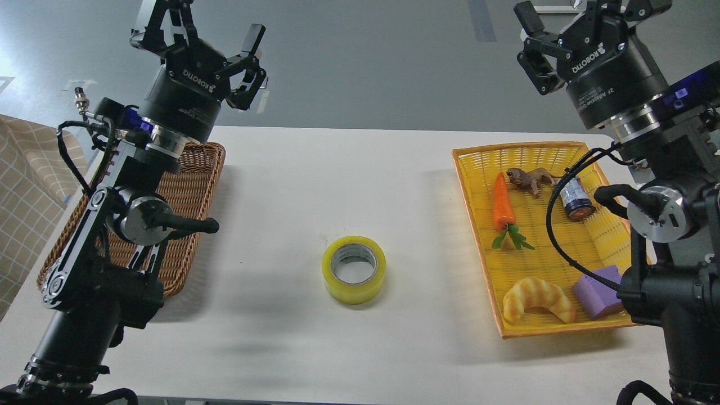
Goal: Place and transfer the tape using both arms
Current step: 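Withdraw the right gripper back over the yellow tray, then reach the left gripper toward the tape roll on the table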
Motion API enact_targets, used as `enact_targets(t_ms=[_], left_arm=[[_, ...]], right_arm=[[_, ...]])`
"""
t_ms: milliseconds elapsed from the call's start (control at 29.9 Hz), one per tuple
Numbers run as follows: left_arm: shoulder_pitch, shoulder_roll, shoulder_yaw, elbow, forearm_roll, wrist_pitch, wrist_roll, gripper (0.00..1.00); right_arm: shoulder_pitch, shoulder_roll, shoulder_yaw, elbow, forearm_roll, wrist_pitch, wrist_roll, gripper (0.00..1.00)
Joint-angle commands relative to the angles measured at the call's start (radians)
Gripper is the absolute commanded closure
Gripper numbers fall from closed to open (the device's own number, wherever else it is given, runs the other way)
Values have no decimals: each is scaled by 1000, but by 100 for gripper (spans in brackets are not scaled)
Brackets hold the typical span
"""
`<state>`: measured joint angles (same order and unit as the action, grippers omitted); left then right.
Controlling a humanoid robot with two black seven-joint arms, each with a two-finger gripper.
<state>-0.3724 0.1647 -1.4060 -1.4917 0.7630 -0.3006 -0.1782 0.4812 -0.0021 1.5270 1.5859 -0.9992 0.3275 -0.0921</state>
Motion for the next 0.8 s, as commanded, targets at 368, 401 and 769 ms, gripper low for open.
enact_targets(t_ms=[368, 401, 769], left_arm=[[-59, 65, 9, -1, 520, 87, -6, 2], [-63, 65, 27, -2, 700, 104, -39, 2], [-5, 186, 347, 10, 1419, 250, -86, 2]], right_arm=[[86, 2, -128, -73, 2, -2, -3, 0], [85, 2, -128, -73, 2, -4, -2, 0], [83, 2, -130, -84, 2, -7, -1, 0]])
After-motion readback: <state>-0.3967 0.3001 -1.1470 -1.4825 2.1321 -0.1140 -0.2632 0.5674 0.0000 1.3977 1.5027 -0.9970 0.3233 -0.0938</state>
